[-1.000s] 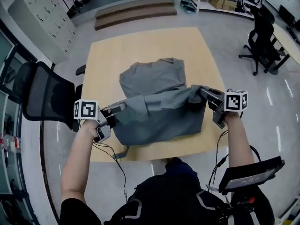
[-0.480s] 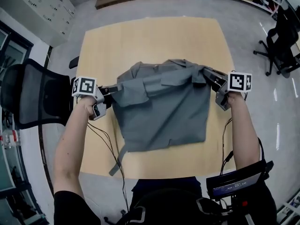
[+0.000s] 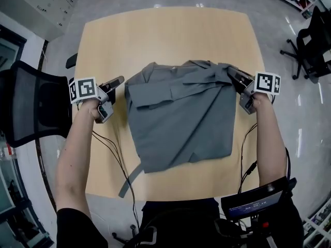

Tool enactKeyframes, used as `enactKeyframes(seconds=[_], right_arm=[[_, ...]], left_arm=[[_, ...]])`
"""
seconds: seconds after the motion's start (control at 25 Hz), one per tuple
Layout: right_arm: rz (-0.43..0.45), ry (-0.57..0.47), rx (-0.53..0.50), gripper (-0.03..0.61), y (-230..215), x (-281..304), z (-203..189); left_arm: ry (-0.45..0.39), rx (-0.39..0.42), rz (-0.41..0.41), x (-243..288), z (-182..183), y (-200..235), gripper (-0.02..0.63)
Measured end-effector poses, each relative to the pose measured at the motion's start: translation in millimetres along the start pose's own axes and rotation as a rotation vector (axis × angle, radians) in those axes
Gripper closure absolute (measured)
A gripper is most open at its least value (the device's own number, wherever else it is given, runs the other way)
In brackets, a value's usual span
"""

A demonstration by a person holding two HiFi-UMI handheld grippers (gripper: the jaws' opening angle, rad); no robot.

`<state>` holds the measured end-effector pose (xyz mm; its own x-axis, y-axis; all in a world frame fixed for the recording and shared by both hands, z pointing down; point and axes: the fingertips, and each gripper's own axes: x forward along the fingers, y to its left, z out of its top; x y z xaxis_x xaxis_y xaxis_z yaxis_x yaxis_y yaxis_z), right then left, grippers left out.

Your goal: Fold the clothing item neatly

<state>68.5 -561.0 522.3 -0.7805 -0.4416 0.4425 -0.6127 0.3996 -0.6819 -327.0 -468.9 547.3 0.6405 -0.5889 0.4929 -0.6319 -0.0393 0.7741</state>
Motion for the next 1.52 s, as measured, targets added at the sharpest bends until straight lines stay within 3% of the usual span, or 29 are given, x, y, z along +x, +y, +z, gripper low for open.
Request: enactKeyframes(seconds=[0.12,0.24,0.36,0.44,0.52,0.64,0.76,0.88,0.96,1.04,1.12,1.2,1.36,1.4,1.44,1.52], right_arm=[[-0.007,-0.007,-0.004,0.558,-5.9,2.9,8.4],[-0.070,0.051,0.025,0.558,-24.9,9.8,-8.3],[-0.105,0.091,0.019,0.555,-34.8,6.8,-22.4],[-0.102,0.085,0.040,0.487,-36.5,-0.9,-24.2],[-0.103,0.086,0.050,0.426,-38.1,-11.2,-26.2],[-0.119,0.084,0.019,0.420,-37.1,-25.6,-29.5],[-0.099,0.073,0.009,0.420,-27.0,-33.1,-34.7],[-0.063,0.058,0.015,0.420,-14.4,-34.1,-40.7],[-0.048,0.052,-0.004,0.420,-8.9,-33.8,-43.3],[-0.041,0.057,-0.019,0.422,-3.9,-32.6,-47.3],[-0.034,0.062,-0.029,0.420,1.4,-31.7,-51.0],[-0.018,0.053,-0.033,0.422,7.6,-31.9,-51.5],[0.035,0.029,-0.040,0.422,23.8,-35.0,-48.8],[0.028,0.027,-0.048,0.422,25.3,-38.2,-48.0],[0.021,0.022,-0.055,0.422,26.8,-41.9,-46.7],[0.028,-0.002,-0.066,0.422,32.2,-48.5,-43.0]], left_arm=[[0.013,0.155,-0.012,3.4,-5.5,-14.6,0.548],[0.014,0.270,-0.037,0.7,-23.0,-34.3,0.548],[0.091,0.370,-0.040,2.5,-61.7,-44.2,0.548],[0.168,0.519,0.024,7.3,-86.9,-37.7,0.547],[0.219,0.732,0.108,10.2,-101.4,-29.3,0.537],[0.215,0.994,0.168,9.0,-107.0,-30.2,0.450],[0.208,1.142,0.194,12.3,-109.6,-32.8,0.437],[0.262,1.226,0.258,23.0,-112.7,-18.2,0.437],[0.278,1.233,0.297,29.7,-110.3,-7.9,0.450],[0.260,1.213,0.338,33.7,-100.8,0.8,0.591],[0.236,1.159,0.367,38.3,-84.9,9.2,0.592],[0.176,1.026,0.377,41.4,-59.9,14.6,0.592],[-0.002,0.575,0.400,32.1,-0.8,25.1,0.591],[-0.034,0.496,0.393,29.2,9.2,25.6,0.591],[-0.061,0.456,0.386,25.8,16.5,24.3,0.589],[-0.099,0.470,0.376,17.0,22.7,17.8,0.532]])
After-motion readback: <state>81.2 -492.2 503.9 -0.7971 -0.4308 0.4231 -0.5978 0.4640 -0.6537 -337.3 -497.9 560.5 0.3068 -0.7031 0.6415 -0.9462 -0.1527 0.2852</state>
